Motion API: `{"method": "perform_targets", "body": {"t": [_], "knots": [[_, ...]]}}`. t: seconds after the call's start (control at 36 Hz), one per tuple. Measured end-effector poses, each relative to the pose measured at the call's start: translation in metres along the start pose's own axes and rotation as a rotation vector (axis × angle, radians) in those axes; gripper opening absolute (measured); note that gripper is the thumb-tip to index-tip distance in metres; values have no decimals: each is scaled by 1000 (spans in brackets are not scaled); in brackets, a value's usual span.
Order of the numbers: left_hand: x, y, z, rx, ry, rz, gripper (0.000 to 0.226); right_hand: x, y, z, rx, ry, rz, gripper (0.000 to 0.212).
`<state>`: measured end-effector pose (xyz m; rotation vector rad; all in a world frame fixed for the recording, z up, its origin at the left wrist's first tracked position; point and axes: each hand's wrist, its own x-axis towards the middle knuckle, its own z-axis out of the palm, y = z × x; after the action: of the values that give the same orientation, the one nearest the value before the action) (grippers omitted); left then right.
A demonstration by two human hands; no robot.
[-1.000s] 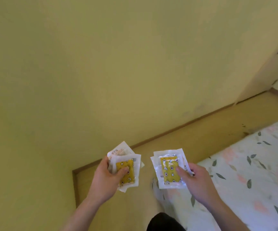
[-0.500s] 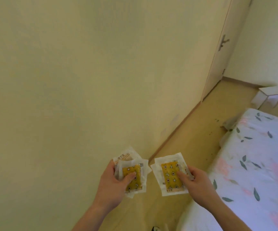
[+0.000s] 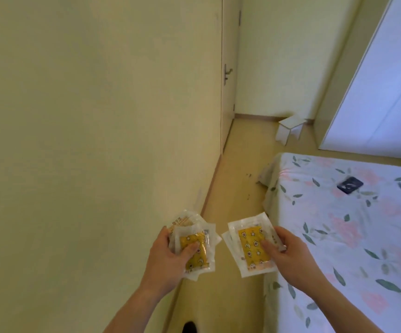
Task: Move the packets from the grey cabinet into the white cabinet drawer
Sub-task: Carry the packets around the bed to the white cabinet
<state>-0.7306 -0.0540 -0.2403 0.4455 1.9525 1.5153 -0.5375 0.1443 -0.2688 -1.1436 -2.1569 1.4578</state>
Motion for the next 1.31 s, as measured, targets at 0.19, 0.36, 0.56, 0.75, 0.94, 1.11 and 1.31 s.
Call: {"method": "perform_targets", "body": {"t": [0.19,0.36,0.56,0.75,0.94,1.11,1.31], "knots": [[112,29,16,80,-210,11,37,47,-15,-4,-36,154,94,6],[186,59,68,149,-393,34,34,67,-2,-27,17,355,241,7],[291,97,141,191,-495,113,32,131,18,-70,120,508,336,8],[400,135,208,200,-493,104,34,252,27,-123,147,529,342,7],[504,181,239,130,-364,62,30,397,0,-175,95,400,264,8],[587,206,254,66,-308,-7,32,512,-25,-206,68,344,196,8],[709,228,285,49,-304,-25,34,635,-31,-226,10,347,199,7]]}}
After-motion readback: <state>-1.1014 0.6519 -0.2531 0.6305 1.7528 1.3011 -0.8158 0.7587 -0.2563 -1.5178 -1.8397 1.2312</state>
